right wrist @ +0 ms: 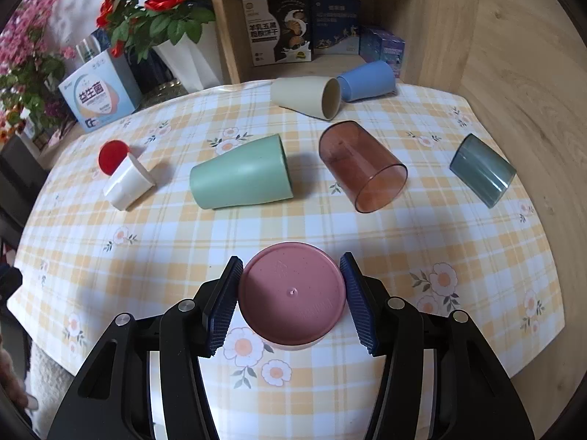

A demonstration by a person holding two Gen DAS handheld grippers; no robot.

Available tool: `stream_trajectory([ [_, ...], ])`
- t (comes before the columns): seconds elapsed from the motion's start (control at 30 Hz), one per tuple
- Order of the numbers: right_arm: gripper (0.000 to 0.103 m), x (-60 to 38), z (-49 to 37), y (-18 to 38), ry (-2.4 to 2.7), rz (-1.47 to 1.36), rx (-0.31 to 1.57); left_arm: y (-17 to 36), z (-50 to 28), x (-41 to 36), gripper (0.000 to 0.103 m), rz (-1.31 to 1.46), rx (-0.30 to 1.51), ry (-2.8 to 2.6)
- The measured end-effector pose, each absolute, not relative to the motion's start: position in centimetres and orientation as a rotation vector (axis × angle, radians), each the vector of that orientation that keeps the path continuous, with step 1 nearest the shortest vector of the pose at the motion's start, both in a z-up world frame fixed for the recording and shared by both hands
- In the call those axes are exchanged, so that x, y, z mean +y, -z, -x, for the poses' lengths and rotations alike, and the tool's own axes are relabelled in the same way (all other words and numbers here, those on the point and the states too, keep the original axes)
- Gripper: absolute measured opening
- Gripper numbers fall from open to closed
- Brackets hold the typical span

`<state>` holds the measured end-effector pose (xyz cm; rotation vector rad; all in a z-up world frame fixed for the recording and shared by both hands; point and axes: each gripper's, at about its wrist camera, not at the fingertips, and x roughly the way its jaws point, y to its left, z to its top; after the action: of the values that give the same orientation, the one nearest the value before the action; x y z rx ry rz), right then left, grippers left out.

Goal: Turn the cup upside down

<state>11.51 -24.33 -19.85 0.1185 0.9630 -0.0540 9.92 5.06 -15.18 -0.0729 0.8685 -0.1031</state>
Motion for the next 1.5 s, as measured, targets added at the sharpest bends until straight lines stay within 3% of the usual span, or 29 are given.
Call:
stream_trajectory([
  [0.43,0.055,-22.8,-11.5,18.7,0.038,-0.085,0.970,14.6,-9.6,5.2,0.097,0.070,0.856,0.099],
  [0.57,0.067,-22.8,-10.9,17.6,0.012,-0.103,0.957,13.8,-9.4,4.9,0.097,0.066,0.837,0.105],
  [0.67,0.071,-22.6,-10.3,16.5,-0.012,-0.113,0.938,13.0,-9.0,4.7,0.097,0.057,0.819,0.113],
  [1.5,0.074,-22.4,0.5,-1.2,-0.008,-0.112,0.555,-1.2,-2.8,2.7,0.097,0.033,0.535,0.191],
])
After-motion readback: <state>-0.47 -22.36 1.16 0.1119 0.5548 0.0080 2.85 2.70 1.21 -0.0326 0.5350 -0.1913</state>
